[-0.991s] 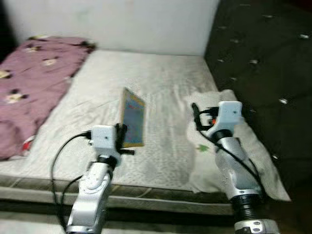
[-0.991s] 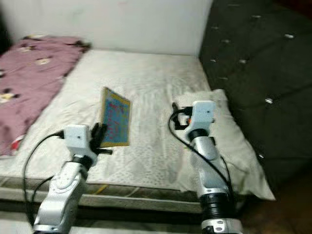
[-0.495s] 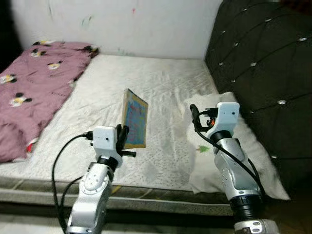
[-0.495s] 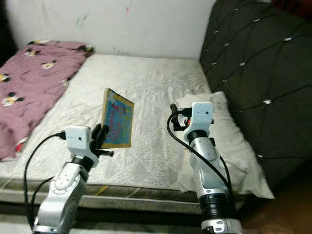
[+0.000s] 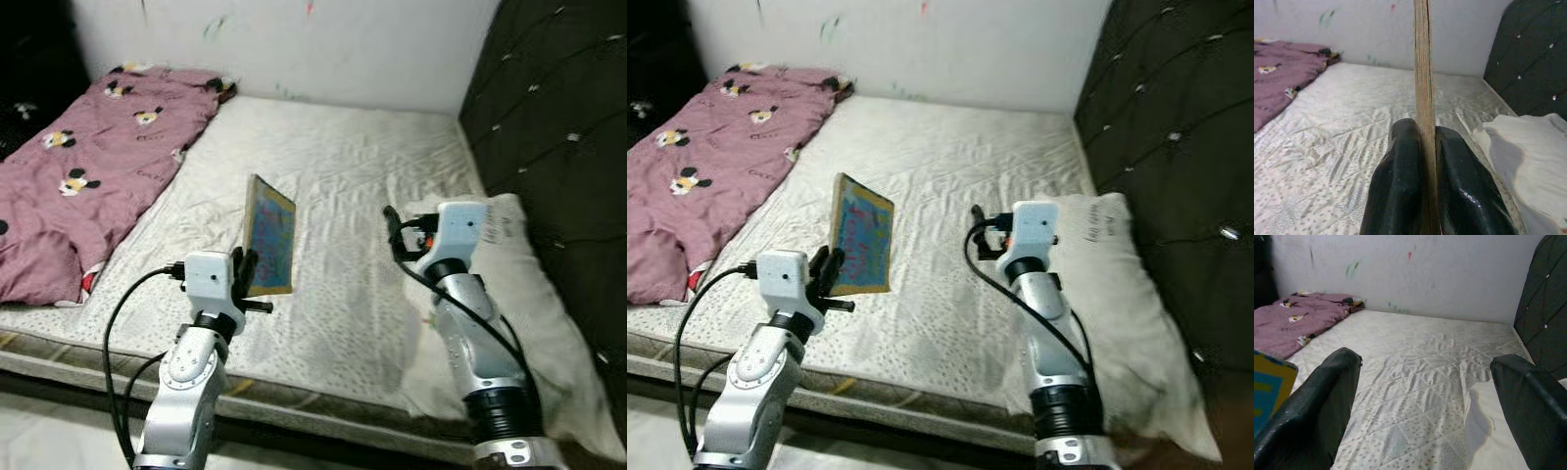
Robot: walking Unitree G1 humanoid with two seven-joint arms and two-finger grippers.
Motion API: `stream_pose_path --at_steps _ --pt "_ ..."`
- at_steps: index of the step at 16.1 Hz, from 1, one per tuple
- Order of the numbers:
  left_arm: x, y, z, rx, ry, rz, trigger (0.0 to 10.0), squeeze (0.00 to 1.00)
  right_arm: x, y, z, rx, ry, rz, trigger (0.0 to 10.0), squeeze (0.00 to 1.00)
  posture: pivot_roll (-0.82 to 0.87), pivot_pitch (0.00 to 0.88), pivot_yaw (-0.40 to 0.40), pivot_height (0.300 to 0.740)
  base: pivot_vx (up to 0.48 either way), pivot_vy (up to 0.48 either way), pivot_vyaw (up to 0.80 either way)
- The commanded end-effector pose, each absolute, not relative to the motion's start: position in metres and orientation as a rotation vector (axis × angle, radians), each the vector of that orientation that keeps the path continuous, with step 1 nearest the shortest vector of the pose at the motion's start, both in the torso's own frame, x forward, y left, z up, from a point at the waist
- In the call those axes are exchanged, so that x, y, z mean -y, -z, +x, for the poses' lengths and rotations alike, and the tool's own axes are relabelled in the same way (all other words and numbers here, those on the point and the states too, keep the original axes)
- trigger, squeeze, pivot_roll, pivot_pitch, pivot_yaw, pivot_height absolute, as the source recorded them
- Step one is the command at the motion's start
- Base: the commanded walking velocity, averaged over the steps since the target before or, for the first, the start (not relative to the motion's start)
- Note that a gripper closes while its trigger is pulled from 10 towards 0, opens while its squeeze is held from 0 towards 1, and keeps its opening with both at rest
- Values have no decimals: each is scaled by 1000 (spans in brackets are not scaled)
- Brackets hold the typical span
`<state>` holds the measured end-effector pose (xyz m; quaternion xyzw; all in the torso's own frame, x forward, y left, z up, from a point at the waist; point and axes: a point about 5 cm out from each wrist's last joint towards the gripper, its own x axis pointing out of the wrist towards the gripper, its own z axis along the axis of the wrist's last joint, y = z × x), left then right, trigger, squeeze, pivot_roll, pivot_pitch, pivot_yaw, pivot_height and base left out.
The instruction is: Clean up the room
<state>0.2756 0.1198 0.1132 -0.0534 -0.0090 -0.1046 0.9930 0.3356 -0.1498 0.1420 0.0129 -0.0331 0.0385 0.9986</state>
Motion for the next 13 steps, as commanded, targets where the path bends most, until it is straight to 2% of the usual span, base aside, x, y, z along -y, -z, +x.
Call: stream_pose_path --at_steps 1,5,13 --pt "-117 -124 278 66 230 -108 10000 0 149 -146 338 79 -74 22 10000 0 17 0 -28 740 311 0 0" --pt "-117 -123 278 62 230 -112 10000 0 147 -143 337 73 -77 24 10000 0 18 0 -28 740 364 0 0" --pt "-131 -114 279 32 97 -65 10000 0 153 -137 334 57 -67 28 10000 0 27 0 -31 740 0 0 0"
